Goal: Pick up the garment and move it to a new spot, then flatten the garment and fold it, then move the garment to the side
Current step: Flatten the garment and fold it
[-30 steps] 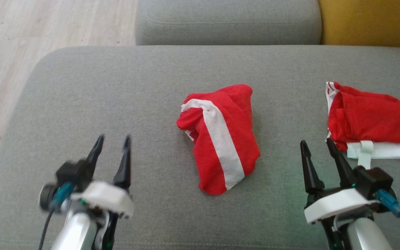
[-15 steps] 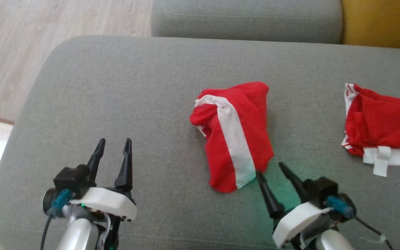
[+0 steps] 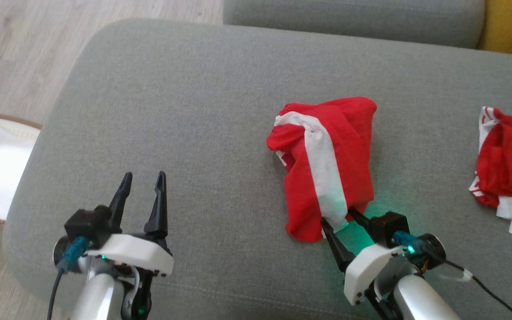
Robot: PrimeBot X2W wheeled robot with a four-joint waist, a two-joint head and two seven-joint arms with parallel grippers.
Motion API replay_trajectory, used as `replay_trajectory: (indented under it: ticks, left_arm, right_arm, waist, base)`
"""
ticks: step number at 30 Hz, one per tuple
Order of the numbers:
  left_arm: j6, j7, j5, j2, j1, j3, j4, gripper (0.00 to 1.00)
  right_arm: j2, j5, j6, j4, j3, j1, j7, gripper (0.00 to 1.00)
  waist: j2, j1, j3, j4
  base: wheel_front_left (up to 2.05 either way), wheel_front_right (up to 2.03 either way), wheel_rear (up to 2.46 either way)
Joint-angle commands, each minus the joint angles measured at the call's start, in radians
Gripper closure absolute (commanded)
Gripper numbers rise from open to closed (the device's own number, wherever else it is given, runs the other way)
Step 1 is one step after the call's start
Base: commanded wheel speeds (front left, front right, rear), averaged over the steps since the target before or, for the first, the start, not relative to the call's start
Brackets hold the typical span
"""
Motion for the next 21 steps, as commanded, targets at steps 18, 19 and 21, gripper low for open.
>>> replay_trajectory:
  ticks: [18,19,21]
  left_arm:
    - [-0.025,-0.012,0.032,-0.011,-0.075,0.082,-0.016,0.00]
    - [-0.025,-0.012,0.031,-0.011,-0.071,0.086,-0.016,0.00]
    - [-0.025,-0.012,0.024,-0.012,-0.060,0.093,-0.015,0.00]
  right_arm:
    - [-0.003,-0.029,-0.001,0.105,-0.041,-0.133,-0.007,1.00]
    - [-0.003,-0.042,-0.001,0.105,-0.054,-0.133,-0.007,1.00]
    - [-0.009,-0.067,-0.001,0.099,-0.087,-0.134,-0.007,1.00]
  waist:
    - [-0.0001,0.0000,0.018,-0.003]
    - [-0.0001,0.0000,0.010,-0.009]
    - [-0.0001,0.0000,-0.010,-0.022]
  base:
    - [0.00,0.00,0.00]
    - [0.00,0.00,0.00]
    - [0.00,0.00,0.00]
